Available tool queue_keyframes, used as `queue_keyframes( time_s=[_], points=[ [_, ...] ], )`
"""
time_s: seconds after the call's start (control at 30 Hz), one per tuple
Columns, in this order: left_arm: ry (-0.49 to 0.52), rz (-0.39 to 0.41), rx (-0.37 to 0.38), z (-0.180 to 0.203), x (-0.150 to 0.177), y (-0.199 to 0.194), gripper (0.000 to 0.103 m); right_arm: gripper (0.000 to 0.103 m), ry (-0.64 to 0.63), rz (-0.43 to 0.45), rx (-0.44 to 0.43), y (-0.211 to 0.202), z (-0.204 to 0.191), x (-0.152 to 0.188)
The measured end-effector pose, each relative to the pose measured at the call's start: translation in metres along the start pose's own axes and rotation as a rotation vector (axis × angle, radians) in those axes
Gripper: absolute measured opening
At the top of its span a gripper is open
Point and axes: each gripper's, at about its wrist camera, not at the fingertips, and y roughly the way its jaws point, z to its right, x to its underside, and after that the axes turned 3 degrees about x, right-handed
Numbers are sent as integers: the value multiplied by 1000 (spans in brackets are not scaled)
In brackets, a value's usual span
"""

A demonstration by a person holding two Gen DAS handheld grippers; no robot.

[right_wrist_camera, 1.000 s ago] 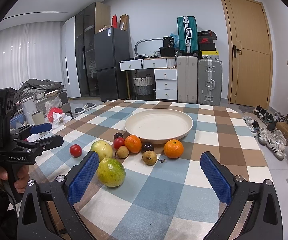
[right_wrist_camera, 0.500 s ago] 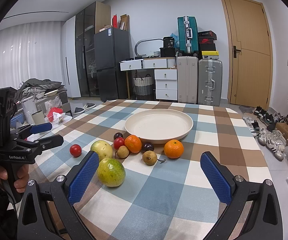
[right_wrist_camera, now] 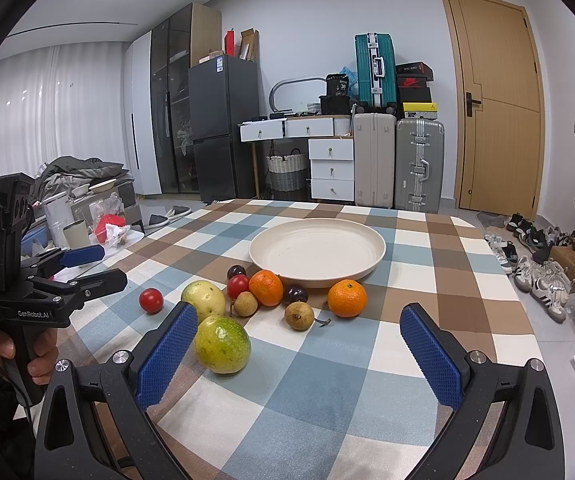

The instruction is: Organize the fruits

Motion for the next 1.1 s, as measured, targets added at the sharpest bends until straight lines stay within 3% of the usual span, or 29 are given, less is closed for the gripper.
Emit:
queue_keyframes(
  time_s=[1.1],
  points=[
    [-5,-23,7,1,2,3,102,103,10,-37,22,7,2,2]
  ],
)
